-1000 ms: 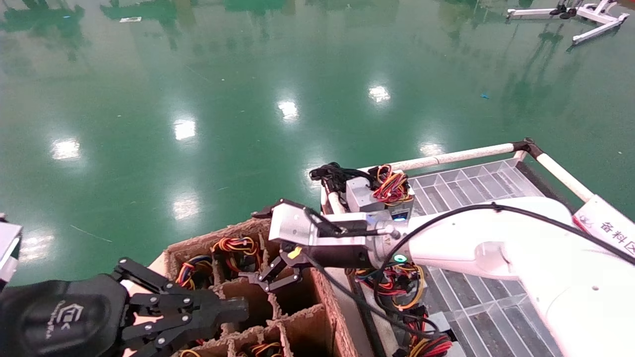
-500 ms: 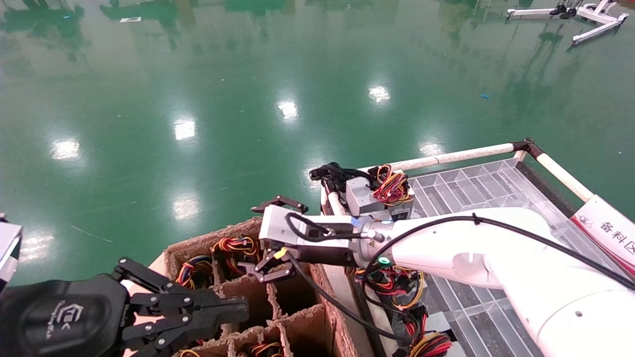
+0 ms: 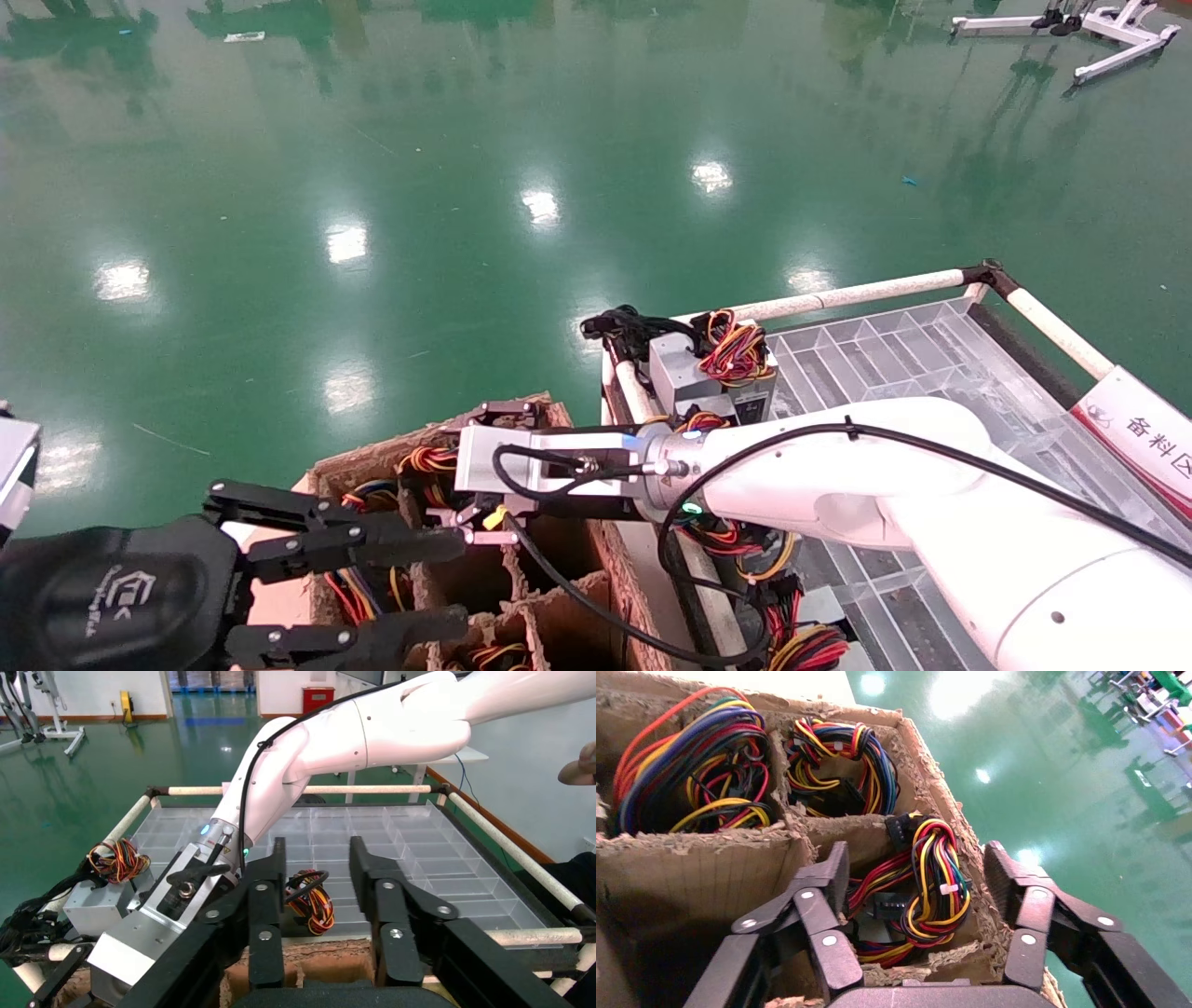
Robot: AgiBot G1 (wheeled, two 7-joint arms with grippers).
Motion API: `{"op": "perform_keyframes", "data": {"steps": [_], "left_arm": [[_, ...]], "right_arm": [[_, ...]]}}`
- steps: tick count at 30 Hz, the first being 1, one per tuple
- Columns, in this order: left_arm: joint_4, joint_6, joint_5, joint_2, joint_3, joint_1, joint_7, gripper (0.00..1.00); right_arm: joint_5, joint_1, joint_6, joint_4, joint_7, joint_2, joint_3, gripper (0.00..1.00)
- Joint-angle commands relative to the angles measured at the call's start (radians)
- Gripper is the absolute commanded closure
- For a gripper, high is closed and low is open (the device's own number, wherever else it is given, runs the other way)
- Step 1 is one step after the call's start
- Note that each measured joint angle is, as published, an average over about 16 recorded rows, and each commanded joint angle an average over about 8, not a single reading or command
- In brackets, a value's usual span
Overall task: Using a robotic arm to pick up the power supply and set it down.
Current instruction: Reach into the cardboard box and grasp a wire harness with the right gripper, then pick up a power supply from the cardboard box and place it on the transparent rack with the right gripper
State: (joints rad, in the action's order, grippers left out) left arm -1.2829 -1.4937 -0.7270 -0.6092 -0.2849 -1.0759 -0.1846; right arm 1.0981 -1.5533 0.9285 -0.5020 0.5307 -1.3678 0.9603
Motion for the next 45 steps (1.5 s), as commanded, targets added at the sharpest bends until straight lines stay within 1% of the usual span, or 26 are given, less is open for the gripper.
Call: {"op": "perform_keyframes", "data": {"steps": [1,18,26,31,40,45], "left_arm": [[0.000,0.000,0.000,0.000,0.000,0.000,0.000,0.00],[0.000,0.001,0.001,0.001,-0.001,0.000,0.001,0.02],[0.000,0.001,0.001,0.001,-0.002,0.000,0.001,0.02],[0.000,0.001,0.002,0.001,-0.002,0.000,0.001,0.02],[0.000,0.001,0.002,0.001,-0.003,-0.001,0.001,0.00],[0.000,0.001,0.002,0.001,-0.003,-0.001,0.002,0.00]], "right_arm": [[-0.012,-0.002,-0.011,-0.006,0.000,0.000,0.024,1.00],[-0.119,-0.040,-0.059,0.027,-0.004,0.001,0.161,1.00],[-0.173,-0.058,-0.068,0.034,-0.009,0.004,0.198,1.00],[-0.217,-0.074,-0.032,0.047,0.008,0.010,0.201,1.00],[-0.298,-0.132,0.079,0.085,0.076,0.033,0.165,1.00],[-0.335,-0.174,0.136,0.080,0.103,0.064,0.136,1.00]]}}
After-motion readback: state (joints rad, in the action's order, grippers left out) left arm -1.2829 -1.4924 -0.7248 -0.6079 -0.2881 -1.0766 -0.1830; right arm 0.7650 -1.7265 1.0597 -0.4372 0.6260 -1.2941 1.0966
